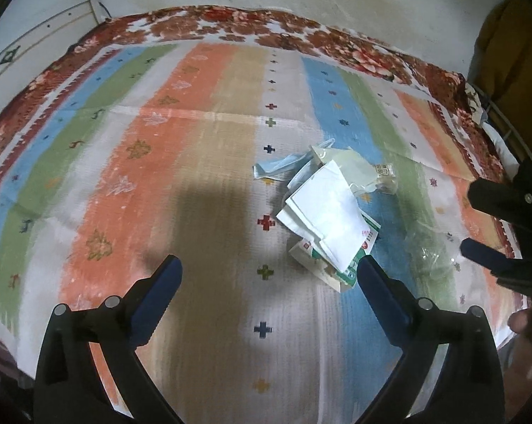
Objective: Collect trash
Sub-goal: 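Move both open tools from the bin toward the paper wrappers on the sheet, then grasp the white paper wrapper with left tool while right grasps the clear plastic bag, then lift the white paper and clear bag and carry both over the black bin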
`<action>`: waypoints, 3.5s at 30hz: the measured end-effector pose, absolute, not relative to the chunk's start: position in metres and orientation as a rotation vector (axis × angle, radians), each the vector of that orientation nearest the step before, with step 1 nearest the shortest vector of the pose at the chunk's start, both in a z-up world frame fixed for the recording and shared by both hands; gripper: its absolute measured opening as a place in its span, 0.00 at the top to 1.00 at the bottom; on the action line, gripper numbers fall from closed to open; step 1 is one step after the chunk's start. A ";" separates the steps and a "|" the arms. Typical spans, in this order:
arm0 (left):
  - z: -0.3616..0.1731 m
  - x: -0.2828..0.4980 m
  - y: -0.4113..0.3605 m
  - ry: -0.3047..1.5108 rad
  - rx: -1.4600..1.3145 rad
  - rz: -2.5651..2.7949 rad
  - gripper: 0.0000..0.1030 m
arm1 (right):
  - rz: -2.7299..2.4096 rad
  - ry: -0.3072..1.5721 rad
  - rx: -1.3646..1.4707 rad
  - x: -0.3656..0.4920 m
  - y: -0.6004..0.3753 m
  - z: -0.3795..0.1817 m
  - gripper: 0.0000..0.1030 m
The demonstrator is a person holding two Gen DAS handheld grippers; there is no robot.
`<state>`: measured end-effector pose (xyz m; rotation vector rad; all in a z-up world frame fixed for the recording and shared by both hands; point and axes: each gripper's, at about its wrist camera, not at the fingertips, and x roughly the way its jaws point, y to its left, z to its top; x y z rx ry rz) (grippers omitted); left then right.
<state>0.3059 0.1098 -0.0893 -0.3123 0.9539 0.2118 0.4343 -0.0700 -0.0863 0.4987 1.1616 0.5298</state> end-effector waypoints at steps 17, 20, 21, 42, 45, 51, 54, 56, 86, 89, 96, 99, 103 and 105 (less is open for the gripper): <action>-0.117 0.343 0.119 0.978 -0.321 0.138 0.06 | 0.544 1.234 0.619 0.491 -0.040 -0.133 0.19; -0.125 0.347 0.117 0.992 -0.292 0.126 0.07 | 0.560 1.234 0.628 0.500 -0.033 -0.135 0.29; -0.128 0.348 0.118 0.988 -0.295 0.125 0.07 | 0.563 1.240 0.633 0.503 -0.031 -0.137 0.33; -0.149 0.375 0.107 0.996 -0.423 -0.024 0.94 | 0.645 1.239 0.658 0.533 -0.027 -0.164 0.98; -0.143 0.372 0.105 0.977 -0.412 -0.027 0.96 | 0.645 1.219 0.655 0.534 -0.032 -0.158 0.98; -0.134 0.368 0.109 0.951 -0.417 -0.029 0.98 | 0.658 1.199 0.607 0.531 -0.032 -0.146 0.98; -0.131 0.367 0.115 0.941 -0.429 -0.024 0.99 | 0.657 1.185 0.579 0.531 -0.032 -0.140 0.98; -0.128 0.366 0.118 0.936 -0.433 -0.018 0.99 | 0.653 1.178 0.565 0.530 -0.032 -0.137 0.98; -0.031 0.286 0.082 0.873 -0.341 -0.028 0.99 | 0.525 0.976 0.136 0.412 -0.096 -0.034 1.00; -0.025 0.277 0.080 0.874 -0.333 -0.024 0.99 | 0.519 0.964 0.125 0.399 -0.107 -0.027 1.00; 0.005 0.246 0.071 0.814 -0.357 -0.049 0.99 | 0.501 0.936 0.080 0.371 -0.127 -0.016 1.00; 0.012 0.235 0.063 0.810 -0.343 -0.071 0.99 | 0.492 0.901 0.049 0.358 -0.134 -0.007 1.00; 0.019 0.219 0.053 0.808 -0.341 -0.076 0.99 | 0.491 0.891 0.073 0.347 -0.146 -0.002 1.00; 0.021 0.210 0.049 0.805 -0.344 -0.081 0.99 | 0.479 0.892 0.057 0.341 -0.149 -0.003 1.00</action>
